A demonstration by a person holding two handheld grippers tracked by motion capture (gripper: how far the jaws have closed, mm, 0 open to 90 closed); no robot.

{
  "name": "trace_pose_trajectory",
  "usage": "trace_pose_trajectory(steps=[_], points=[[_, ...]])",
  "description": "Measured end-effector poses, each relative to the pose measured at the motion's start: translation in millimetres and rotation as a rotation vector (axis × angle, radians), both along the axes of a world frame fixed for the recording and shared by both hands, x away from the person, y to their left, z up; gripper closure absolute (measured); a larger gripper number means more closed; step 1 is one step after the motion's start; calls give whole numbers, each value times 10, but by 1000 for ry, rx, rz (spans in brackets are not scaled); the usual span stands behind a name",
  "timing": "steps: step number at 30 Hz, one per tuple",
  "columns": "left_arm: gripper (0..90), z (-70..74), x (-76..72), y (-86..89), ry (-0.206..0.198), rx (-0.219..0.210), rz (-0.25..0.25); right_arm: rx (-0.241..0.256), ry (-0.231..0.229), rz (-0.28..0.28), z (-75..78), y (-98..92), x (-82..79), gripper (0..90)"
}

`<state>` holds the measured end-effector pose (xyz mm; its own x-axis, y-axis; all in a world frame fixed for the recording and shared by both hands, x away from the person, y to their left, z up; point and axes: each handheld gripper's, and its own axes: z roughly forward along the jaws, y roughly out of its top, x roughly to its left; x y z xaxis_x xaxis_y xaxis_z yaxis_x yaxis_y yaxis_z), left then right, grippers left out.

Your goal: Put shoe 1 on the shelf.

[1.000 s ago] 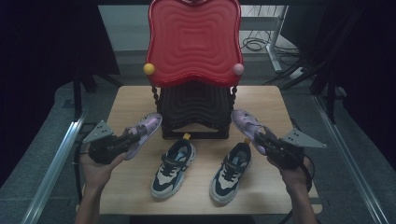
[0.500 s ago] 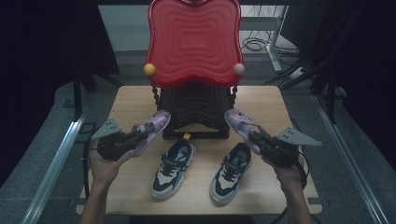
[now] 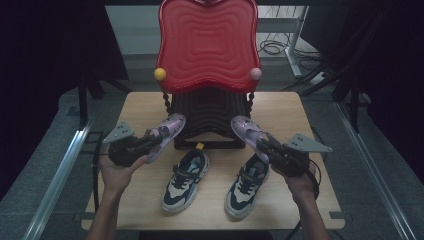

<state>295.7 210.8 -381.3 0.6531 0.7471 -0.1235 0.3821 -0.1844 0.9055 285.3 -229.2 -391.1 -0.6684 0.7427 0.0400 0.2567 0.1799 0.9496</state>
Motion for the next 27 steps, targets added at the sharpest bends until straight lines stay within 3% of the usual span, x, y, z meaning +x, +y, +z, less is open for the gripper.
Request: trace_pose_trajectory(steps=[10,27], points=[[860,68,179,-197,-17,18,-18,11,-1,20,16,219,124,845],[860,12,483,-490,-6,7,-27,60,-17,7,24,494,459,842]])
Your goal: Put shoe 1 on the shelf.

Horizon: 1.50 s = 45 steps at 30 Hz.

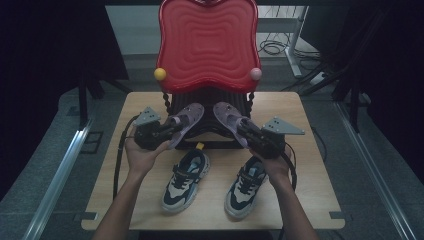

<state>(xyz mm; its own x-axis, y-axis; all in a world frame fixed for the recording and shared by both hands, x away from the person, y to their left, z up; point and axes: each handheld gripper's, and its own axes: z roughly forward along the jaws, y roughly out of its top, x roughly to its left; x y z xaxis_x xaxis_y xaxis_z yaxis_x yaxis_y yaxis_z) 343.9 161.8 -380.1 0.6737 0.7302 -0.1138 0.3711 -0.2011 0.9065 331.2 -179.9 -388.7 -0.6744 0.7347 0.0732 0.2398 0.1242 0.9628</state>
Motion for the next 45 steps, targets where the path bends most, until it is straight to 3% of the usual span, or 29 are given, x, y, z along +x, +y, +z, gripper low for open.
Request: trace_pose_trajectory(steps=[17,27,31,40,45], points=[[861,28,219,-303,-55,3,36,42,-3,-45,59,194,269,840],[859,-47,366,-432,-107,-15,56,33,-59,-99,22,409,410,832],[859,-92,422,-452,-121,-1,69,16,-75,-111,-1,449,442,832],[858,-161,515,-491,-157,12,118,42,-83,-156,-79,552,556,833],[857,-191,553,-489,-172,49,124,37,-79,-163,-115,590,597,833]])
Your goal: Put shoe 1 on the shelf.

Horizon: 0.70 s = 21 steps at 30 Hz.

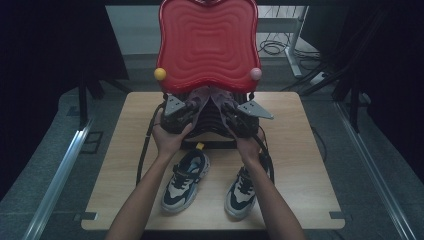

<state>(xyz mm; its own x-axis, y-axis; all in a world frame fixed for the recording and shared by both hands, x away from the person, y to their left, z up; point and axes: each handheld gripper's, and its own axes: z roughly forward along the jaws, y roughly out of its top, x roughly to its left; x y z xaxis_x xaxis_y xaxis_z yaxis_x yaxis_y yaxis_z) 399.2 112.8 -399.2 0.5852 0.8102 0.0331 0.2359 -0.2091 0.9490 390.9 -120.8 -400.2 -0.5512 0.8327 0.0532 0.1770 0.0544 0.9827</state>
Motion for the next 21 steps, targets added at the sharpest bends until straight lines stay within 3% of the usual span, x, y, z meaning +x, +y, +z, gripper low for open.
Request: trace_pose_trajectory(steps=[3,8,21], points=[[857,-10,0,4,-14,17,10,6,-5,-1,-13,3,20,834],[858,-57,-4,20,-17,-2,23,12,-14,-13,-29,-8,33,833],[858,-174,43,-27,-69,4,56,-1,-23,-59,-112,33,116,835]])
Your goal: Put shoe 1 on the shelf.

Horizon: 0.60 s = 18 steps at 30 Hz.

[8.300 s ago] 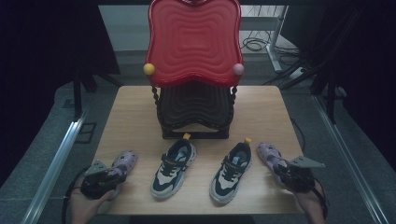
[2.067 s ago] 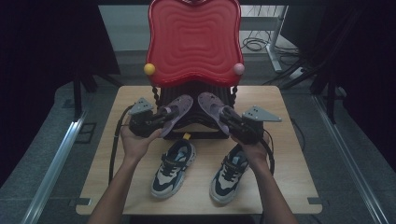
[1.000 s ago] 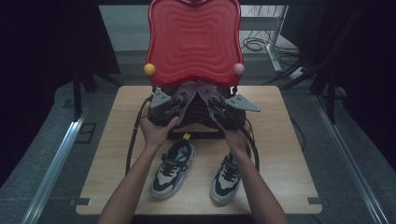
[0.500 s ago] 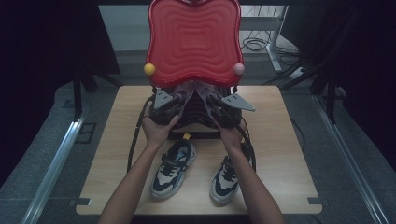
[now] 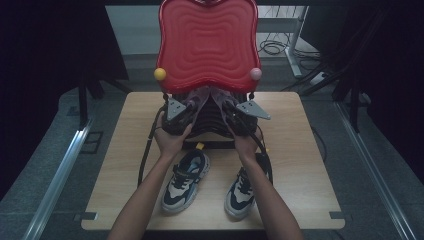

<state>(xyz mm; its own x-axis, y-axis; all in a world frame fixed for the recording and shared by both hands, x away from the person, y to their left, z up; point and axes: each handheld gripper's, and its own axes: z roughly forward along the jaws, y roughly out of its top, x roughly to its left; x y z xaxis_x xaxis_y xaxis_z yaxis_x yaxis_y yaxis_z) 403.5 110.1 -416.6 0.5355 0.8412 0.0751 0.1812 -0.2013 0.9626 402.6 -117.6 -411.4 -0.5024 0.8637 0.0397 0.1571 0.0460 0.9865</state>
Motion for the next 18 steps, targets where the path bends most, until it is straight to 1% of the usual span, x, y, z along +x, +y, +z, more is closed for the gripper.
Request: trace_pose_trajectory(steps=[2,7,11,13,15,17,18], points=[[857,2,3,-5,-9,3,1,-3,-8,-3,-19,17,8,836],[857,-1,13,-23,-39,32,10,-7,-33,-7,-52,73,25,839],[857,1,32,-9,-51,28,14,-9,-54,-7,-55,105,35,841],[855,-11,49,0,-50,26,20,-20,-62,-6,-70,124,48,841],[854,-45,59,1,-48,29,14,-46,-67,-7,-95,142,67,841],[852,-79,48,-16,-48,36,10,-59,-58,-9,-114,144,79,840],[849,-100,47,-25,-49,44,6,-66,-50,0,-130,148,81,840]])
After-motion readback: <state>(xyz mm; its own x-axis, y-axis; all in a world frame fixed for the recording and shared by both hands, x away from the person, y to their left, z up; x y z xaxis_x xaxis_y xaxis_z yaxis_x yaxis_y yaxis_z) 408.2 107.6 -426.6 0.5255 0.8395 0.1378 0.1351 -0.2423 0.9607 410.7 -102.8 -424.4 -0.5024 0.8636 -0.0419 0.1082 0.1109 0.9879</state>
